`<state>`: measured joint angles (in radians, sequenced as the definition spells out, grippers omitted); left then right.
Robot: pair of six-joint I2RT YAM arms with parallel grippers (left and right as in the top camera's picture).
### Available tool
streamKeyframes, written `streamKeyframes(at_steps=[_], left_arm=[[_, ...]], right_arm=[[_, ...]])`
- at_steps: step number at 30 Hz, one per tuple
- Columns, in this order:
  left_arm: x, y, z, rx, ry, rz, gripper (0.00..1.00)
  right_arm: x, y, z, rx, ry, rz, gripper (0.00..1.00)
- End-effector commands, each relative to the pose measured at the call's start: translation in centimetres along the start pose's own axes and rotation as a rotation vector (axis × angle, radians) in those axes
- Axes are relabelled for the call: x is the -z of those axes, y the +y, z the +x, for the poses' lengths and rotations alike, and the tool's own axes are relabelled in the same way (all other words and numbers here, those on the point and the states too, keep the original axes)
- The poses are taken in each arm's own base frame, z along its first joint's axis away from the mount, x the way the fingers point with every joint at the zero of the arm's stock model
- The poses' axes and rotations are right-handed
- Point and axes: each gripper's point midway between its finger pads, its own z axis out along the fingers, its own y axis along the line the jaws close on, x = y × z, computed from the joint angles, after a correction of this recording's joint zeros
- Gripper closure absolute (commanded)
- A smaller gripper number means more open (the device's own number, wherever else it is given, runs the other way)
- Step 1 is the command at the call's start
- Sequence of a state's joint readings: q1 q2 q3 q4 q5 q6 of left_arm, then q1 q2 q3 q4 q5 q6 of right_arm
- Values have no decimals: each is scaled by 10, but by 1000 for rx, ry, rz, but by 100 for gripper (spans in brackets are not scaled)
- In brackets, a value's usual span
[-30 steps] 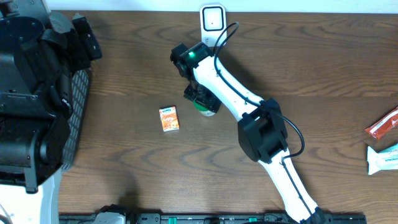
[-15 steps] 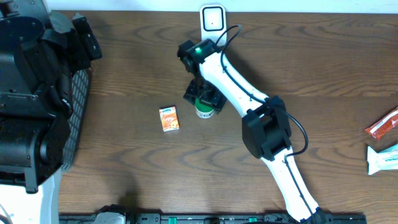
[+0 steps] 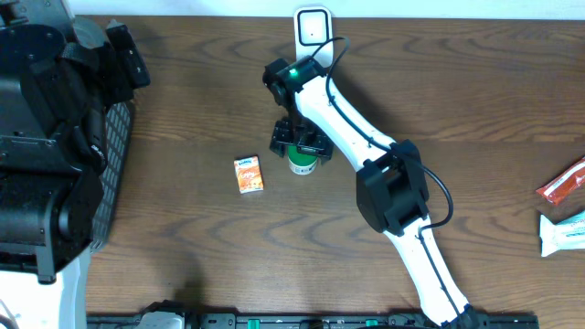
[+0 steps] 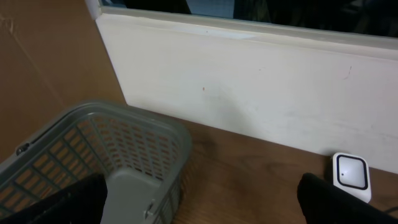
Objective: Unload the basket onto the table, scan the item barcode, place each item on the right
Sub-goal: 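Lift the bottle and carry it toward the white scanner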
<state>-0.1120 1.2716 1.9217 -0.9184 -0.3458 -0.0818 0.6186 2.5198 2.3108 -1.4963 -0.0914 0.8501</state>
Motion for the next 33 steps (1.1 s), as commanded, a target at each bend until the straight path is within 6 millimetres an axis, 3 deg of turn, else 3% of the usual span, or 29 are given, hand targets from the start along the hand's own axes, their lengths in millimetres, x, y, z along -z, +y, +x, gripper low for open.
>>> streamKeyframes(at_steps=[1,8,11,18,24,33], left_arm=[[0,2,0,10,0,-7,2],[0,2,0,10,0,-7,2],[0,2,0,10,0,-7,2],[0,2,0,10,0,-7,2],[0,2,0,10,-1,-7,2],[0,2,0,10,-1,-7,2]], right_arm=[[-8,-1,2,45,-33,50,11],[-41,-16,11,6,23,104,14],[-52,-18,14,-1,53,96,21],[-52,-15,11,-4,58,71,38],[-32,-11,16,47,147,-16,44],[28,-27,20,243,270,-153,43]])
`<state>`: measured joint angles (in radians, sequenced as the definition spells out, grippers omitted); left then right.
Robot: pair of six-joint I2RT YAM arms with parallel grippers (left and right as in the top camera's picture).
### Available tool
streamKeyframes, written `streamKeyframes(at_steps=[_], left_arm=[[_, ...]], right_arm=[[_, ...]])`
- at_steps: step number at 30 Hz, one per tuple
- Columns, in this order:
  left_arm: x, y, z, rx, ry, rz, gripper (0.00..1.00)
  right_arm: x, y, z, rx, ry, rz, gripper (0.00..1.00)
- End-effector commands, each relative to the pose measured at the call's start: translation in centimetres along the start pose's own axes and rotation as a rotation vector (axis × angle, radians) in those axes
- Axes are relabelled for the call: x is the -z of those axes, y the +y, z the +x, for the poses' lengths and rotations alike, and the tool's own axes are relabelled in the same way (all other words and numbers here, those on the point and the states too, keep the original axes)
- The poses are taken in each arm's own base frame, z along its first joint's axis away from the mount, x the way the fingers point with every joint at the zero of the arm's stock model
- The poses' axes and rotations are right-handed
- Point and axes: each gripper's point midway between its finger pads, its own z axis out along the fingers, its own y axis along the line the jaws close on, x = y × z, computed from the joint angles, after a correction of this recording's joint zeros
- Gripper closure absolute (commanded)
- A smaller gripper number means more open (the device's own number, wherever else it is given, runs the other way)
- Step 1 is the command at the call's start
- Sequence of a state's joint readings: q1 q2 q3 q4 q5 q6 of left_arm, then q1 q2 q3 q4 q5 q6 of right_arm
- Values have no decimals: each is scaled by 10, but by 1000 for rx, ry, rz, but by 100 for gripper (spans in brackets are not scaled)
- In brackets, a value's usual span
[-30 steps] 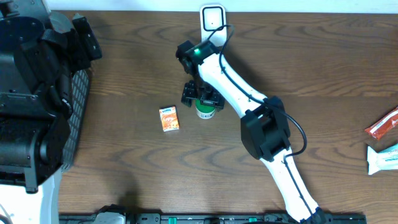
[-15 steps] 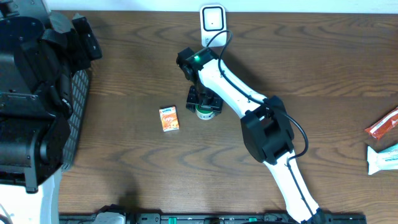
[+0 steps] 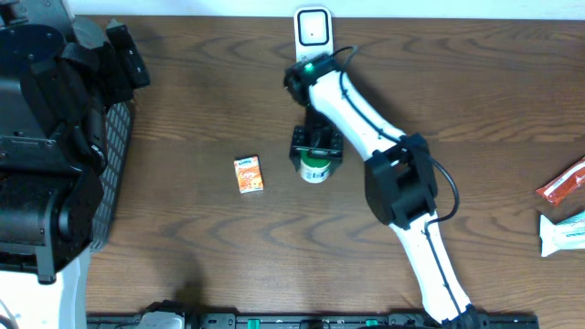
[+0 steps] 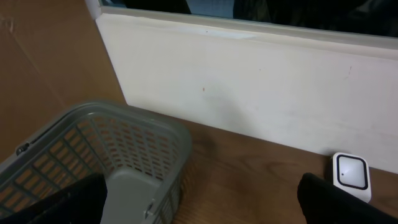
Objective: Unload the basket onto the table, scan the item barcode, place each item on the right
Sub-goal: 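Lift the bottle and carry it toward the white scanner, then present the bottle's label to the scanner face with the right gripper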
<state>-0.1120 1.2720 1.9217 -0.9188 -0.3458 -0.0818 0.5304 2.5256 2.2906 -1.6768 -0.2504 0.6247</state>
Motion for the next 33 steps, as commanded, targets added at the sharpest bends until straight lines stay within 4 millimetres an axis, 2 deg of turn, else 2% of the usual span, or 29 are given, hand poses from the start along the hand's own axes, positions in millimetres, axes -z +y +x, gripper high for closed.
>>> streamKeyframes(at_steps=[1,4,12,18,24,28,33], left_arm=[[1,2,0,10,-1,-7,2],[1,2,0,10,-1,-7,2],[1,2,0,10,-1,-7,2],[1,2,0,10,-1,-7,2],[1,2,0,10,-1,-7,2],[1,2,0,10,-1,-7,2],[1,2,0,10,-1,-7,2]], right_arm=[[30,19,7,194,15,-176,41],[44,35,19,253,63,-322,38],[61,45,28,268,94,-444,39],[60,48,32,299,87,-433,41],[60,40,31,346,4,-326,51],[74,43,42,375,-36,-327,59],[108,30,54,382,-190,-249,58]])
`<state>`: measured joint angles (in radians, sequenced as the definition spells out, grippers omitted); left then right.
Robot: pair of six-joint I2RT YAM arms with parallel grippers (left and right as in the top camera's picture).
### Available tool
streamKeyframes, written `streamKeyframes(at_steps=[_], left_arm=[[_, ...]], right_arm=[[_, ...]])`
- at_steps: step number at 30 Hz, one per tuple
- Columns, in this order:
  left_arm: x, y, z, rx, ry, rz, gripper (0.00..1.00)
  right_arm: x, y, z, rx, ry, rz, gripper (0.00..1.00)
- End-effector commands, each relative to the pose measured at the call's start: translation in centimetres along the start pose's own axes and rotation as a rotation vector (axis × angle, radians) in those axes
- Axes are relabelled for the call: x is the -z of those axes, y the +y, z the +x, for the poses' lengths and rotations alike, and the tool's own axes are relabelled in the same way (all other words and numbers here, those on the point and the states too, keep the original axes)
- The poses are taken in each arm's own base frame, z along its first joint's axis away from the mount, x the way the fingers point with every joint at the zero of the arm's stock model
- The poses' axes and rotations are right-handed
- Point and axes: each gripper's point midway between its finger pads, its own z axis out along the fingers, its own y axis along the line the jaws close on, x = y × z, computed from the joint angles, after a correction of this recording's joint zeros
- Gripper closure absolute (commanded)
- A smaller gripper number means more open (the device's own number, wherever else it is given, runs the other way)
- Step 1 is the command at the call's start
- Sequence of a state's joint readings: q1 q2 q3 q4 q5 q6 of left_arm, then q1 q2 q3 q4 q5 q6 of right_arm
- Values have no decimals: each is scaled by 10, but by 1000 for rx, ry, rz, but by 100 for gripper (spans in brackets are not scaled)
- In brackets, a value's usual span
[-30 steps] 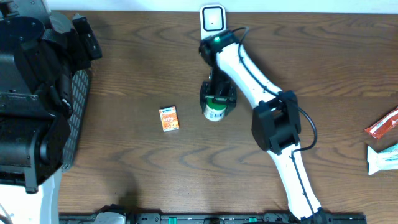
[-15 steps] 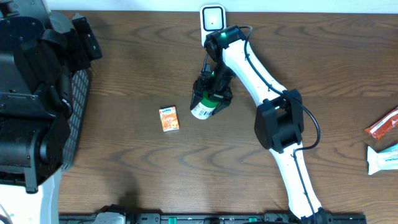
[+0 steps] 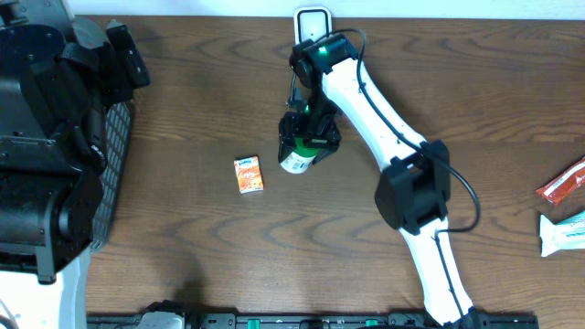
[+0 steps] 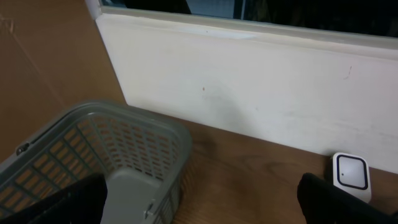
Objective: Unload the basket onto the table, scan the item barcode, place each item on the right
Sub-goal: 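Present the bottle's label to the scanner face with the right gripper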
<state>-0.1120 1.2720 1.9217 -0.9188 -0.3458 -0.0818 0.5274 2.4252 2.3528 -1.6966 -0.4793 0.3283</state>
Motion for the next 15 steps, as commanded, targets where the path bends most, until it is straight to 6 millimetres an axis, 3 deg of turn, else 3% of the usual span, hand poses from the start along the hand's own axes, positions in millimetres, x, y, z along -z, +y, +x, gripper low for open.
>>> streamKeyframes(at_steps=[1,5,8,11,15], left_arm=[[1,2,0,10,-1,-7,2],[1,2,0,10,-1,-7,2],[1,2,0,10,-1,-7,2],[1,2,0,10,-1,-7,2],[1,2,0,10,-1,-7,2]], right_arm=[[60,13,21,66,-194,61,57],[103,15,38,113,-361,132,56],[137,14,39,144,-524,202,54],[172,16,29,162,-705,248,52],[201,25,6,222,-870,279,53]])
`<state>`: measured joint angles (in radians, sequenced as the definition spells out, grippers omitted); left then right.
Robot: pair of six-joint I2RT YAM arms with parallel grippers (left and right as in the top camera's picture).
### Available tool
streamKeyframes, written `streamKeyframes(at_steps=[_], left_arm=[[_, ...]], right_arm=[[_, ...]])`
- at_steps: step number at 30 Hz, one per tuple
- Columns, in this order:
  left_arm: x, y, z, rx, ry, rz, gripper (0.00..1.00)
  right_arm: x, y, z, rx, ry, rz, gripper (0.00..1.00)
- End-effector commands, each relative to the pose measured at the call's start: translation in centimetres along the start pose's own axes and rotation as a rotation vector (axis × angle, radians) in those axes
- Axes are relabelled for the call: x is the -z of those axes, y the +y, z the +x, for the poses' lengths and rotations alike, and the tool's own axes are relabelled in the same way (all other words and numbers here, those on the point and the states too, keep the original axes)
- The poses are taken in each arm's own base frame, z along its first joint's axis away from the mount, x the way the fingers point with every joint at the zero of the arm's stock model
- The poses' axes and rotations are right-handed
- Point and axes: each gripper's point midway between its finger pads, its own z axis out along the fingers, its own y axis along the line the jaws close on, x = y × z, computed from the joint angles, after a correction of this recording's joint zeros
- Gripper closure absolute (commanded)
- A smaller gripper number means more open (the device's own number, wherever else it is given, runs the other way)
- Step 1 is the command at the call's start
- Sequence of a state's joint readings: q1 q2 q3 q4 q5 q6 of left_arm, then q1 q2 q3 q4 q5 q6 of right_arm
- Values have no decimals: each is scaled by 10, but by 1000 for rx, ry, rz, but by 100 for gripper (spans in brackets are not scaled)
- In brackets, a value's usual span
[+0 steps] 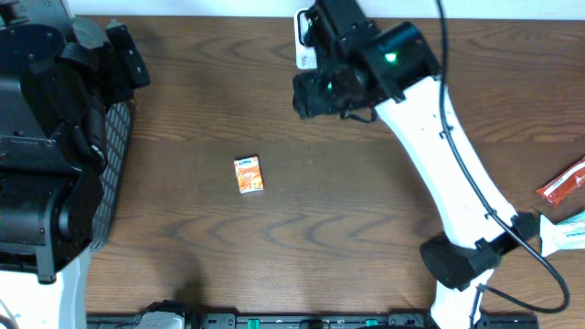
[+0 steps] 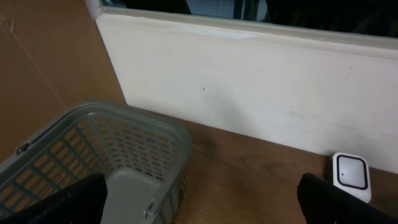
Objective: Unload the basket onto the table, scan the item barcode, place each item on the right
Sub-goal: 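Present the bottle's label to the scanner face with the right gripper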
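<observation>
My right arm is lifted high over the back of the table, and its gripper (image 1: pixel 317 95) hangs just in front of the white scanner (image 1: pixel 304 27), which it partly covers. The green-lidded white container is nowhere on the table; it is hidden under that gripper's dark body. The scanner (image 2: pixel 352 174) also stands against the white wall in the left wrist view. My left gripper (image 2: pixel 199 208) is open, its black fingertips (image 2: pixel 62 202) wide apart beside the grey basket, holding nothing.
A small orange box (image 1: pixel 249 174) lies on the wood left of centre. A grey mesh basket (image 1: pixel 114 183) stands at the left edge under my left arm. A red packet (image 1: pixel 562 183) and a white packet (image 1: pixel 562 233) lie at the right edge.
My right arm has risen from table level and moved back toward the scanner. The green-lidded container it gripped beside the orange box is gone from the table. The left arm has not moved.
My right gripper was shut on the green-lidded container at mid-table. It then held it a little further right, then further left, tilted, near the orange box. Now the gripper is raised in front of the scanner. The left arm stayed over the basket throughout.
</observation>
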<state>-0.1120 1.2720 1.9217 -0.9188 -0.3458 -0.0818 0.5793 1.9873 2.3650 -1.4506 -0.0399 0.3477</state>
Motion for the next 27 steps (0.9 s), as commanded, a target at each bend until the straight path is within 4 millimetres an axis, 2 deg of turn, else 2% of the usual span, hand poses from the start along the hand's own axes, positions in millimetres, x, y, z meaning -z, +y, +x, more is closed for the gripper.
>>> streamKeyframes(at_steps=[1,5,8,11,19,27], left_arm=[[1,2,0,10,-1,-7,2],[1,2,0,10,-1,-7,2],[1,2,0,10,-1,-7,2],[1,2,0,10,-1,-7,2],[1,2,0,10,-1,-7,2],[1,2,0,10,-1,-7,2]], right_arm=[[-1,-15,-30,55,-129,113,53],[-12,-11,-67,133,-253,130,55],[-22,-19,-91,136,-333,189,55],[-45,-29,-111,153,-373,232,56],[-119,-68,-145,153,-415,306,57],[-173,-92,-167,174,-473,332,57]])
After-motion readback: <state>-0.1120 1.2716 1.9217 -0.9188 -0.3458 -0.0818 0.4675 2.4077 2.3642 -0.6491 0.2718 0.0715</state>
